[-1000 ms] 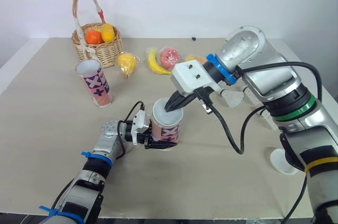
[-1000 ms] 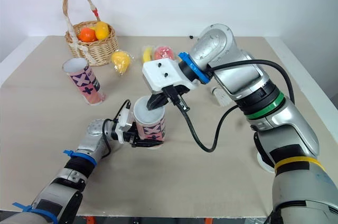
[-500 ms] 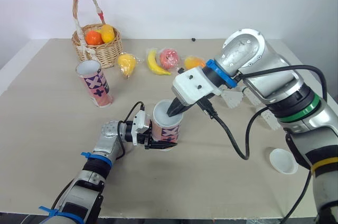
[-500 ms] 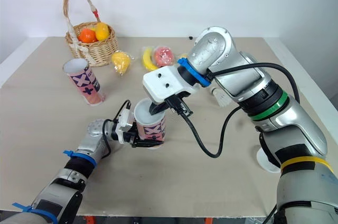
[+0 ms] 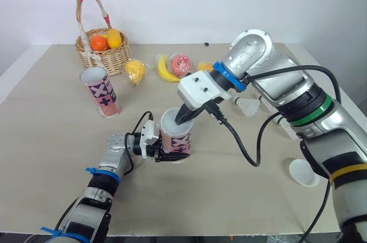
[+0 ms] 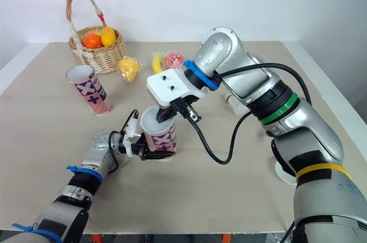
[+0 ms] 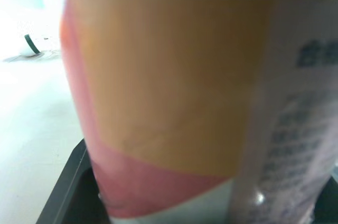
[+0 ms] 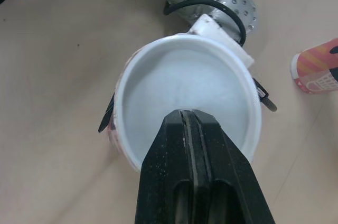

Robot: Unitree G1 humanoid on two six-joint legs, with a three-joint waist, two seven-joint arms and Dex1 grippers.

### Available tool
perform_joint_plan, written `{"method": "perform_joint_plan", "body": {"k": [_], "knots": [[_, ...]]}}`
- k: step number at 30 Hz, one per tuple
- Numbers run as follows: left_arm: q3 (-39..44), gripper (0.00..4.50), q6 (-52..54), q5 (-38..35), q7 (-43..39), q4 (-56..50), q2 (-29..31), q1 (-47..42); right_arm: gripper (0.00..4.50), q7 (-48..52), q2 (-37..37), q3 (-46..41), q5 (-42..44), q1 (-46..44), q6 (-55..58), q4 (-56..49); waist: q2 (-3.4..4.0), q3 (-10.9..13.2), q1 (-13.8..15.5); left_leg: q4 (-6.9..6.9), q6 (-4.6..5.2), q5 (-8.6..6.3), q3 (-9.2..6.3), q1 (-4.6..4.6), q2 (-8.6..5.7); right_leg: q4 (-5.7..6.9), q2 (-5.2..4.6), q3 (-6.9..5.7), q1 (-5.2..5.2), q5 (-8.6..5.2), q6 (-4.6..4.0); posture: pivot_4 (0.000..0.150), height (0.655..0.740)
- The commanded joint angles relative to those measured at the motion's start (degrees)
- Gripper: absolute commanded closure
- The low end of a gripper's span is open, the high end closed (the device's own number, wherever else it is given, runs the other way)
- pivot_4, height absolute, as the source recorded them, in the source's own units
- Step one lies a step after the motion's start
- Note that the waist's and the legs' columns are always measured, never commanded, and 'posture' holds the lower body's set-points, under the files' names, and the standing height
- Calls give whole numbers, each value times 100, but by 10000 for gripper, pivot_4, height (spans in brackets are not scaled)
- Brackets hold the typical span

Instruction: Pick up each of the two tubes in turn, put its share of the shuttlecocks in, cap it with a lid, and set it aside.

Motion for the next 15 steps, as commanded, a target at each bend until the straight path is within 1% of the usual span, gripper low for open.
{"method": "perform_joint_plan", "body": {"k": [1, 12, 15], "knots": [[-66, 16022, 25, 98, 76, -90, -22, 69, 43539, 221, 75, 230, -59, -4, -15, 123, 0, 0, 0, 0, 0, 0, 0, 0, 1, 0, 1, 0, 0, 0, 0, 1500, 7298], [-75, 16022, 18, 106, 59, -103, -17, 92, 43539, 221, 471, -206, -150, -54, 144, 453, 1, 1, 0, -8, 0, 0, 4, -1, 0, 0, 0, 3, -4, -2, -3, 1500, 7298], [-80, 16022, 19, 108, 48, -99, -14, 91, 43539, 221, 491, -159, -266, 61, 132, 396, 1, 1, 0, -10, 0, 0, 4, -1, 0, -1, 0, 2, -5, -2, -4, 1500, 7298]]}}
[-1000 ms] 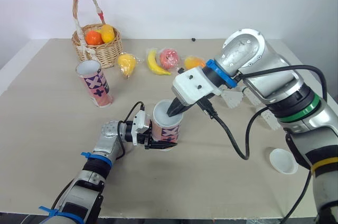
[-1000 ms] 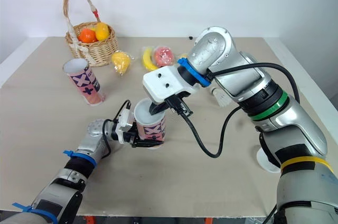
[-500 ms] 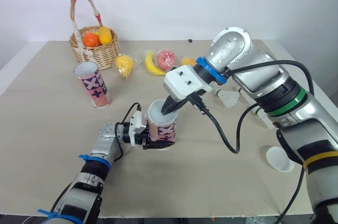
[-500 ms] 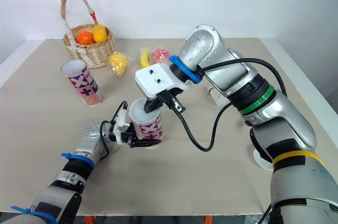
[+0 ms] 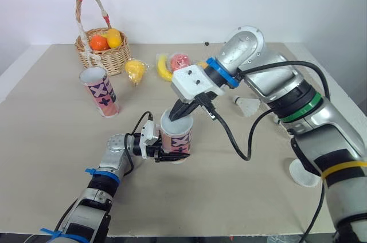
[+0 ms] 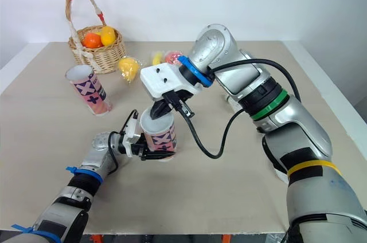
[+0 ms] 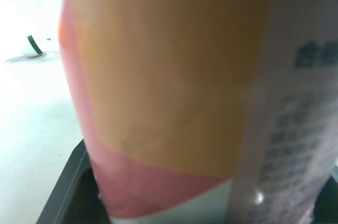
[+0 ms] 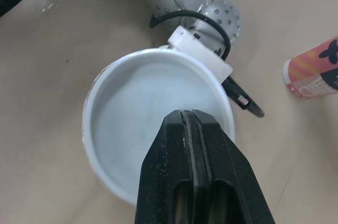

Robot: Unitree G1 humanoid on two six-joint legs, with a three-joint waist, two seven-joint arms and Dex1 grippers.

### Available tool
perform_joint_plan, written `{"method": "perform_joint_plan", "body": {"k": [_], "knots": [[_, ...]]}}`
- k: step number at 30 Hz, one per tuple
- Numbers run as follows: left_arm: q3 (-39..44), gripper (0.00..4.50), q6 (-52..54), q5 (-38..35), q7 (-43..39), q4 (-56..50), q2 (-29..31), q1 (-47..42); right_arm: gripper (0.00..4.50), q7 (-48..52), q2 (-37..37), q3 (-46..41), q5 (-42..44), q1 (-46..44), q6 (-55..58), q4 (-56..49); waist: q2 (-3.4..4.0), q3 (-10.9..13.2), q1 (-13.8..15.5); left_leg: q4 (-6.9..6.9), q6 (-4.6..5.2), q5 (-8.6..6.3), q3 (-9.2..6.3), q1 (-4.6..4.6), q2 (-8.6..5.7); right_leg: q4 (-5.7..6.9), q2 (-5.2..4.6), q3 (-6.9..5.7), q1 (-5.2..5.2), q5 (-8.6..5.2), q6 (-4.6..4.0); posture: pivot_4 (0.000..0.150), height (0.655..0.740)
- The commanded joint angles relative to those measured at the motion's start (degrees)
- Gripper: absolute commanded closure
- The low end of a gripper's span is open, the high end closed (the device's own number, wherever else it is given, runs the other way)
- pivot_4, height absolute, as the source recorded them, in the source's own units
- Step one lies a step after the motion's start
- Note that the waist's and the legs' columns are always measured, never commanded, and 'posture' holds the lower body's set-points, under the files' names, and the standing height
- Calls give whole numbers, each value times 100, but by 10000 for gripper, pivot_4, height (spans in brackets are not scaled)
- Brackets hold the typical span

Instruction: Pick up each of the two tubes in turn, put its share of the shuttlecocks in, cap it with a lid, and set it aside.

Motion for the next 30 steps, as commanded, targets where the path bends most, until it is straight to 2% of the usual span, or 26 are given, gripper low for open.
{"method": "perform_joint_plan", "body": {"k": [1, 13, 23, 26, 30], "knots": [[-86, 16022, 19, 114, 33, -25, -9, 45, 43539, 212, 0, 150, -268, 157, -32, -106, 0, 0, 0, -1, 0, 0, 0, 0, 0, 0, 0, 0, 0, 0, 0, 1500, 7298], [-89, 16022, -32, 120, 14, -51, 23, 74, 43539, 212, -220, 618, -466, 665, -77, -686, -1, -11, 1, -16, 0, 0, -1, 8, -2, -1, -1, 0, 5, -9, -5, 1500, 7298], [-100, 16022, -86, 112, 1, -63, 6, 85, 43539, 212, -120, 553, -484, 804, 56, -596, 6, -37, 0, -44, 0, -1, -2, 30, 0, -1, 2, -1, 14, -24, -11, 1500, 7298], [-92, 16022, -94, 100, 1, -68, -2, 77, 43539, 212, -96, 336, -325, 840, 228, -661, 3, -39, 0, -44, 0, -1, -1, 30, -1, -1, 2, -1, 14, -26, -13, 1500, 7298], [-80, 16022, -135, 91, -9, -54, -12, 51, 43539, 212, -261, -749, 578, 625, 844, -861, 4, -19, 4, -44, -1, -1, -3, 23, -2, -1, 0, -1, 11, -28, -10, 1500, 7298]]}}
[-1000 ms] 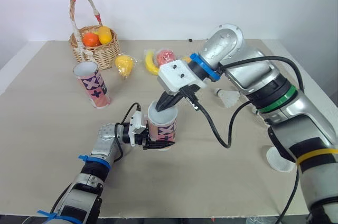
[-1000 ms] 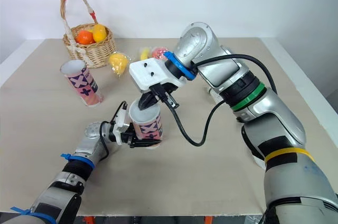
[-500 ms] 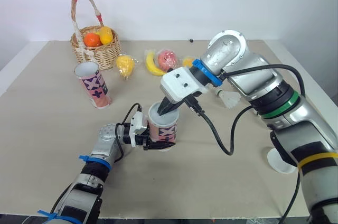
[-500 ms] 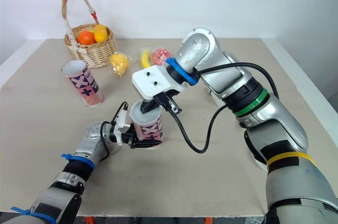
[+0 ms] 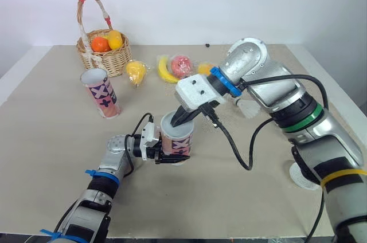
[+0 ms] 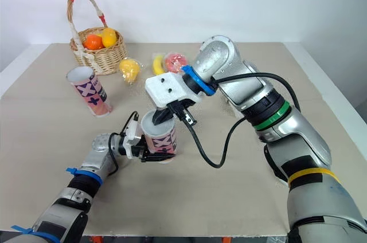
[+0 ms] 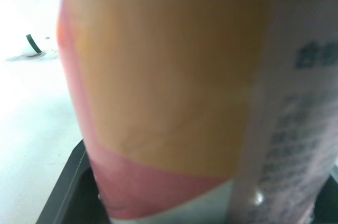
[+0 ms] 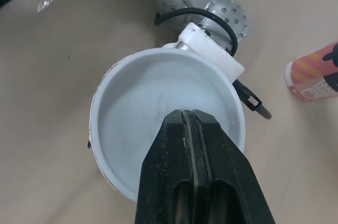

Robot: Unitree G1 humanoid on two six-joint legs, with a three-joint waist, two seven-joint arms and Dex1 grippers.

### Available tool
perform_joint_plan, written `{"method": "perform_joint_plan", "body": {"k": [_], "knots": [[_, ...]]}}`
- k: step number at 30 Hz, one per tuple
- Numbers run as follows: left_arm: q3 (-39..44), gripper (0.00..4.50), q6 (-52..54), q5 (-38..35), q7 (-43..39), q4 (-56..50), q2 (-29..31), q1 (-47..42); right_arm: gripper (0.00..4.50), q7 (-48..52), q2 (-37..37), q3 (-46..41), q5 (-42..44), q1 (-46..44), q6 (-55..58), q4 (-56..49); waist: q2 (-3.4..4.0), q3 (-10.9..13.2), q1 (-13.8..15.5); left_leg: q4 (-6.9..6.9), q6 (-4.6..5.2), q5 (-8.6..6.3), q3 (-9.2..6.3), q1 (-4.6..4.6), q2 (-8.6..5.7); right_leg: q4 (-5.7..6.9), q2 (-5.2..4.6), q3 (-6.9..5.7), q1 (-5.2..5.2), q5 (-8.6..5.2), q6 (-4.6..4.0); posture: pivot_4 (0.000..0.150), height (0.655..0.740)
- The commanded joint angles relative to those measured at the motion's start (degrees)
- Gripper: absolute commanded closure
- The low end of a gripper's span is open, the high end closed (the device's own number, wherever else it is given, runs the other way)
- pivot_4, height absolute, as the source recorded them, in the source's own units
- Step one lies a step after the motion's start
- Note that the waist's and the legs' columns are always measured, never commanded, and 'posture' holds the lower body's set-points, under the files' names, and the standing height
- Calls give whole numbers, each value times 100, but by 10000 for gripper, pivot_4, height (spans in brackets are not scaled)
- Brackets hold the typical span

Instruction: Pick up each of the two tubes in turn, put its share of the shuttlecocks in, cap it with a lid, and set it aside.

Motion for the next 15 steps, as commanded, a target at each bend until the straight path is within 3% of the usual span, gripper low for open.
{"method": "perform_joint_plan", "body": {"k": [1, 5, 11, 12, 14, 15], "knots": [[-39, 16022, -66, 70, 11, -4, -17, -15, 43539, 241, -254, -513, 642, -68, 462, -236, 4, 17, 4, 0, 0, 0, -1, -13, -1, 0, -1, 1, -12, 6, 9, 1500, 7298], [-2, 16022, -185, 75, 28, 29, -13, -25, 43539, 232, -761, -1130, 928, 21, 698, -384, 3, 23, 27, 3, 0, 0, -20, -46, -13, -1, -5, -1, -28, 5, 39, 1500, 7298], [42, 16022, -337, 65, 16, 83, 20, -61, 43539, -507, -1482, -2264, 1268, 908, 1332, -1217, 3, 26, 20, 0, -3, -2, -21, -56, -16, -13, -10, -1, -31, -1, 44, 1500, 7298], [39, 9710, -343, 61, -2, 91, 27, -70, 45000, -615, -1549, -2432, 1380, 1097, 1477, -1385, 2, 26, 20, 0, -3, -2, -17, -56, -15, -12, -10, -1, -34, 1, 43, 1500, 7298], [28, 2185, -277, 32, -70, 109, 41, -110, 45000, -1001, -1688, -2845, 1549, 1747, 1763, -1835, 1, 28, 16, 0, -2, -2, -15, -57, -13, -11, -6, 0, -38, 3, 41, 1500, 7298], [30, 767, -254, 24, -93, 124, 43, -134, 45000, -1189, -1730, -3006, 1610, 2061, 1881, -2044, 1, 28, 18, 0, -2, -2, -15, -59, -12, -10, -3, 1, -40, 3, 41, 1500, 7298]]}}
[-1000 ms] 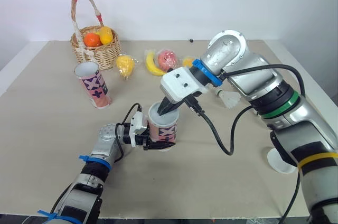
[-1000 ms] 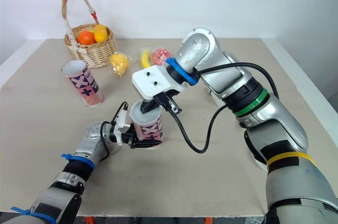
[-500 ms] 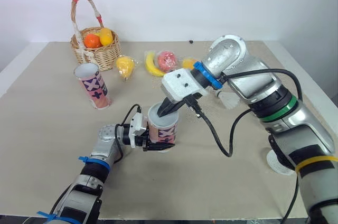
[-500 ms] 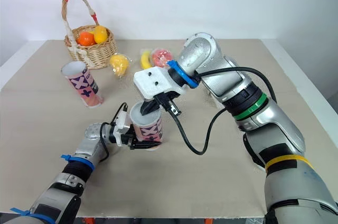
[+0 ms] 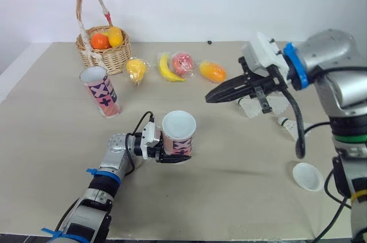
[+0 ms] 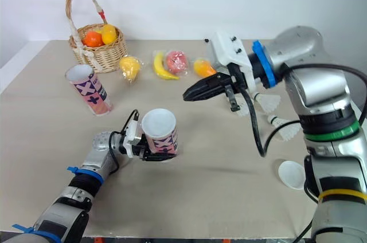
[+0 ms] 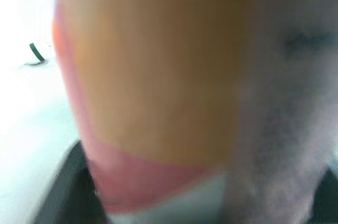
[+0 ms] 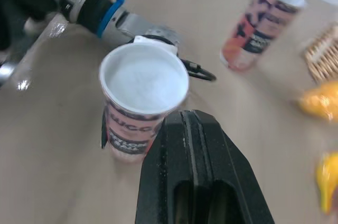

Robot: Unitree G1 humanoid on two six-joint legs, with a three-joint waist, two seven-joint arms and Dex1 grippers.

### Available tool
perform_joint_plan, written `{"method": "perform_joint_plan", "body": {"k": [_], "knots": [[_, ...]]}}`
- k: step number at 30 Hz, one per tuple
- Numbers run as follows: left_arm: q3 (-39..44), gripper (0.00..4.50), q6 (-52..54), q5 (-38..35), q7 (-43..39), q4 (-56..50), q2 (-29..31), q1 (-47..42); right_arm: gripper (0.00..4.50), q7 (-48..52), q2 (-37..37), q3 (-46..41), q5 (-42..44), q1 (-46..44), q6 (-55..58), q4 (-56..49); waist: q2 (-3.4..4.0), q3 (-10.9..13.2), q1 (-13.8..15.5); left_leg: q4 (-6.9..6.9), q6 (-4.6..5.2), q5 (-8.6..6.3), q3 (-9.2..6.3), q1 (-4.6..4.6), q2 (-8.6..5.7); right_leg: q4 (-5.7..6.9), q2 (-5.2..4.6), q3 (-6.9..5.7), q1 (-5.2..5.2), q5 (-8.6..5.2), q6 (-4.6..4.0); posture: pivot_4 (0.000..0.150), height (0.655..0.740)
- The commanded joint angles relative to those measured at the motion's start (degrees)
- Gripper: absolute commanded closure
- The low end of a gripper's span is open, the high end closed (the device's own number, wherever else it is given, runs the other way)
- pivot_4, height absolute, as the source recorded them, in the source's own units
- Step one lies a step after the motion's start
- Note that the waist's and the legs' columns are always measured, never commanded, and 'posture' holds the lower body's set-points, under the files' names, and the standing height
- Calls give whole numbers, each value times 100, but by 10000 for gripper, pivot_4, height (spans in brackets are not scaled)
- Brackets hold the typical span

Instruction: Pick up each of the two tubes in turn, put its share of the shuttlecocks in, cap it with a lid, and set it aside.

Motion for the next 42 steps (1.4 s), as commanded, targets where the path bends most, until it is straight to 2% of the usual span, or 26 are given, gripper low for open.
{"method": "perform_joint_plan", "body": {"k": [1, 6, 9, 10, 11, 12, 15, 17, 26, 30, 37, 42], "knots": [[56, 767, 23, -42, -65, 49, 47, -72, 45000, -591, -155, -659, 307, 677, 402, -746, 0, 1, 3, -1, 0, 0, -2, -2, 0, 0, 2, -1, 0, -1, 0, 1500, 7298], [159, 767, 184, -127, -55, 92, 60, -182, 45000, -1321, -192, -962, 306, 1824, 721, -1432, 4, 6, 2, -1, 0, 0, 7, -17, 0, 5, 4, 10, -17, 2, 4, 1500, 7298], [185, 0, 299, -197, -115, 38, 84, -196, 35748, -1556, -241, -981, 291, 2368, 815, -1717, 0, 14, 2, 1, 0, 0, 6, -20, -1, 4, 5, 11, -18, 2, 6, 1500, 7298], [175, 0, 346, -219, -174, -17, 107, -179, 30023, -1604, -265, -969, 278, 2530, 826, -1770, 0, 15, 2, 3, 0, 0, 12, -23, -2, 4, 4, 16, -21, 4, 9, 1500, 7298], [167, 0, 374, -233, -221, -69, 130, -158, 27625, -1636, -280, -962, 289, 2664, 850, -1809, -2, 16, 2, 3, 0, 0, 14, -23, -2, 4, 3, 18, -22, 4, 10, 1500, 7298], [165, 0, 403, -245, -261, -152, 165, -116, 22088, -1645, -296, -958, 331, 2816, 870, -1873, -7, 19, 1, 2, 0, 0, 16, -23, -2, 3, 4, 20, -22, 4, 11, 1500, 7298], [146, 0, 566, -266, -446, -416, 366, 81, 11008, -1685, -295, -899, 366, 3116, 827, -2041, -21, 29, -12, 2, 0, 0, 16, -24, 0, 2, 6, 20, -24, 2, 11, 1500, 7298], [207, 0, 566, -268, -487, -483, 514, 173, 1607, -1772, -173, -856, 418, 3201, 836, -2044, -20, 34, -17, -1, 0, 0, 20, -24, 3, 3, 10, 26, -28, 2, 10, 1500, 7298], [817, 0, 558, -512, -490, -679, 1332, 424, 1607, -2385, 535, 90, -308, 3473, 345, -1708, -53, 55, -11, -1, 0, 0, 19, -27, 11, 3, 18, 27, -33, 4, 6, 1500, 7298], [993, 0, 795, -748, -609, -1318, 1725, 825, 1607, -2586, 1057, 330, -463, 3552, -33, -1473, -64, 62, -15, -2, -2, -2, 18, -28, 13, 3, 17, 27, -33, 1, 5, 1500, 7298], [1213, 0, 1823, -1276, -493, -2775, 2426, 1543, 1607, -2833, 1717, 660, -848, 3368, -532, -1024, -76, 73, -9, 2, -5, -2, 20, -29, 22, 6, 5, 24, -33, 2, 6, 1500, 7298], [1523, 0, 2752, -1917, -275, -3833, 2889, 1891, 1607, -2803, 2078, 846, -945, 3294, -740, -817, -84, 78, -15, 3, -6, -1, 24, -27, 30, 7, 7, 22, -35, 4, 3, 1500, 7298]]}}
